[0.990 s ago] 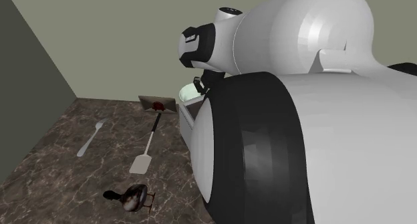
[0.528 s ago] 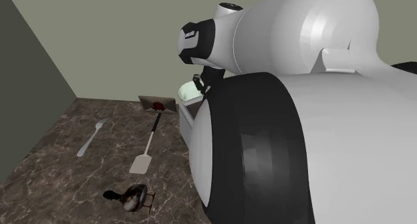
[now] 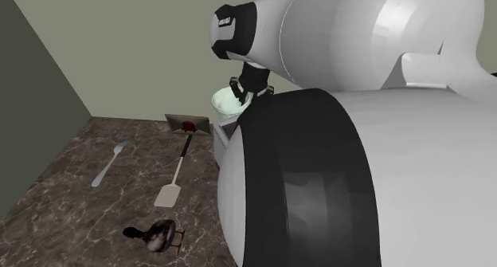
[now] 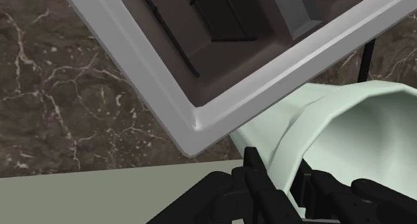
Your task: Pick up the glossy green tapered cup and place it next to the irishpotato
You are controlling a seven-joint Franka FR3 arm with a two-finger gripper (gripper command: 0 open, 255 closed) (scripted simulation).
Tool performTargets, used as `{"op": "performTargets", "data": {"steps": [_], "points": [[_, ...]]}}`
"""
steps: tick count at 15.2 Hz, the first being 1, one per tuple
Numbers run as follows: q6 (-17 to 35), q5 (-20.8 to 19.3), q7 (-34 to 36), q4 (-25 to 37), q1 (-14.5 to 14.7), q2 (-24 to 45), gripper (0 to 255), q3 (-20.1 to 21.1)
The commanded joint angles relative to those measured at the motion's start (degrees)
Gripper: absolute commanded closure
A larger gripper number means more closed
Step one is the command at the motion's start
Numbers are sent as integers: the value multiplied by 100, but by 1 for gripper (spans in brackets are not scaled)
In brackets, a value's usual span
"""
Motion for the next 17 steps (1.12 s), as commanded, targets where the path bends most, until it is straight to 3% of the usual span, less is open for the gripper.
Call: {"op": "performTargets", "data": {"steps": [1,17], "points": [[-147,4,22,123,2,-31,255,6],[-1314,10,169,1163,11,-178,255,32]]}}
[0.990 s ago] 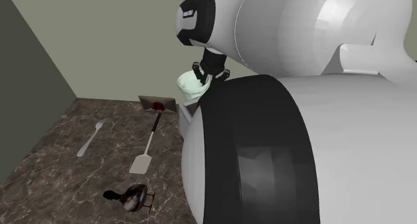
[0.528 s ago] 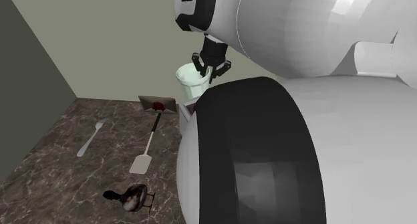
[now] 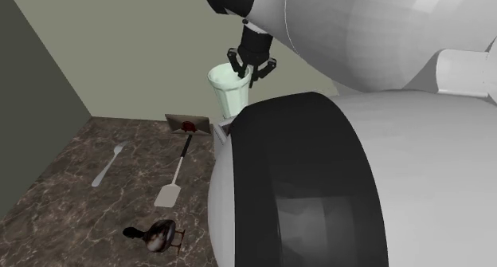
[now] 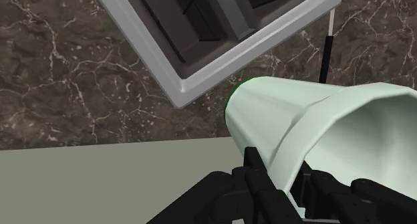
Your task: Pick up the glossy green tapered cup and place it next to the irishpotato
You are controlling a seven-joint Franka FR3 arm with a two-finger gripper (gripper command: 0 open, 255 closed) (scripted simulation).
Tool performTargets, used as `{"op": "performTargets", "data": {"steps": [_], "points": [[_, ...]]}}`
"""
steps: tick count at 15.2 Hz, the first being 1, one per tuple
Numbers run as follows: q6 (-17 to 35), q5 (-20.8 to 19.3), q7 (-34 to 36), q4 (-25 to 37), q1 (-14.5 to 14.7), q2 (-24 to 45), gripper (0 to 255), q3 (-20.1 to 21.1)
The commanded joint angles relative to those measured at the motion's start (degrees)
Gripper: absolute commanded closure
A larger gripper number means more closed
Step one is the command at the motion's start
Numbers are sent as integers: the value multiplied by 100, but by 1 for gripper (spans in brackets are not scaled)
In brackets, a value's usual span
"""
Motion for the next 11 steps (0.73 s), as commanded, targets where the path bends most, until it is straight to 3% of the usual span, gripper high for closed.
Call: {"op": "performTargets", "data": {"steps": [1,11], "points": [[-172,-7,28,179,8,2,255,4],[-980,-77,169,1115,72,123,255,19]]}}
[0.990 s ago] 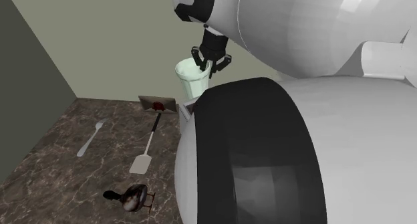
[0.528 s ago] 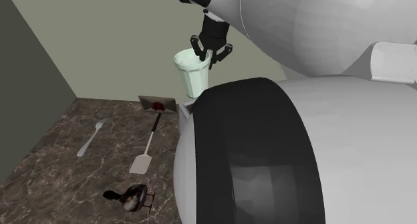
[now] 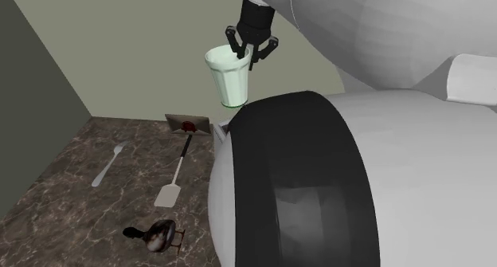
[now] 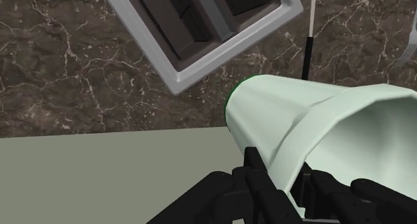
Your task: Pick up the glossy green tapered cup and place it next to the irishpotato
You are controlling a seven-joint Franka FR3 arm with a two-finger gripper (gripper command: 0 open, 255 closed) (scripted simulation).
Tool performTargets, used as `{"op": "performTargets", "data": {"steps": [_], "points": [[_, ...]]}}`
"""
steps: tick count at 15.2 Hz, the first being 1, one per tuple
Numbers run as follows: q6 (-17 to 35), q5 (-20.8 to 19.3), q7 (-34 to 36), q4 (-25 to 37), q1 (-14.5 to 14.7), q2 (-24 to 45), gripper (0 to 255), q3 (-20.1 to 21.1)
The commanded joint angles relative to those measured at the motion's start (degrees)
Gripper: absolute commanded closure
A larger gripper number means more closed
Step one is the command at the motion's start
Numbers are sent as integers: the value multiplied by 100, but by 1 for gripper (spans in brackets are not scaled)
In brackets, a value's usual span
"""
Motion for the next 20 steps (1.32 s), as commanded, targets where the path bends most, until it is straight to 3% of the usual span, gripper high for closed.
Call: {"op": "performTargets", "data": {"steps": [1,6,13,20], "points": [[-199,-27,37,260,23,59,255,3],[-566,-80,110,749,77,179,255,11],[-628,204,-828,276,-641,-226,255,-272],[-838,334,-1718,262,-1238,-292,255,-601]]}}
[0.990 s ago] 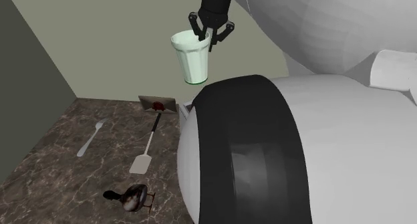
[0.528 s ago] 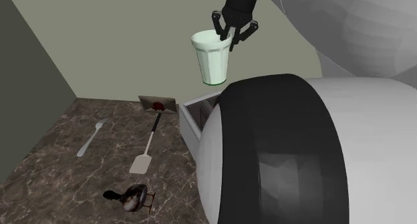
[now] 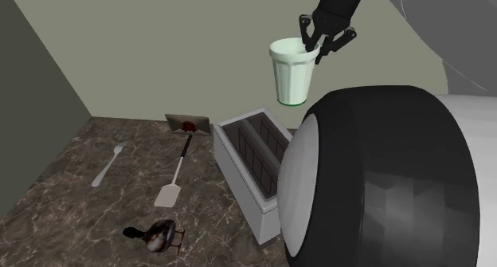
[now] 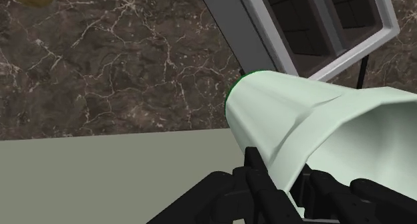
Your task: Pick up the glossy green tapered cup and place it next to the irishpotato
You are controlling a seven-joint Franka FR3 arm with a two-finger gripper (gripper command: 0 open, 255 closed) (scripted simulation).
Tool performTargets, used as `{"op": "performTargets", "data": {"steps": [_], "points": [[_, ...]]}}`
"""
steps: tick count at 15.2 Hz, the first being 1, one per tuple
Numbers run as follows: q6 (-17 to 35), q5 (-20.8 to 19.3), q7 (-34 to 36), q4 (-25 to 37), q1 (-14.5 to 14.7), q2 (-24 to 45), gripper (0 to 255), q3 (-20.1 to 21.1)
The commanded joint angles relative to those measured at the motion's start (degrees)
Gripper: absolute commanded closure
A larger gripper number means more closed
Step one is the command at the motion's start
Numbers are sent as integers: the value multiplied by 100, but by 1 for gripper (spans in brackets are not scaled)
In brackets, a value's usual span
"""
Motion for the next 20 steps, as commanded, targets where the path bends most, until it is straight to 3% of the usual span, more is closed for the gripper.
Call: {"op": "performTargets", "data": {"steps": [1,10,15,19,20], "points": [[-29,26,-259,-12,-164,3,255,-92],[-514,16,-1277,741,-829,476,255,-485],[-942,-39,-1772,1630,-1160,1042,255,-667],[-1499,-112,-2111,2870,-1385,1801,255,-784],[-1353,-101,-2136,2621,-1404,1700,255,-785]]}}
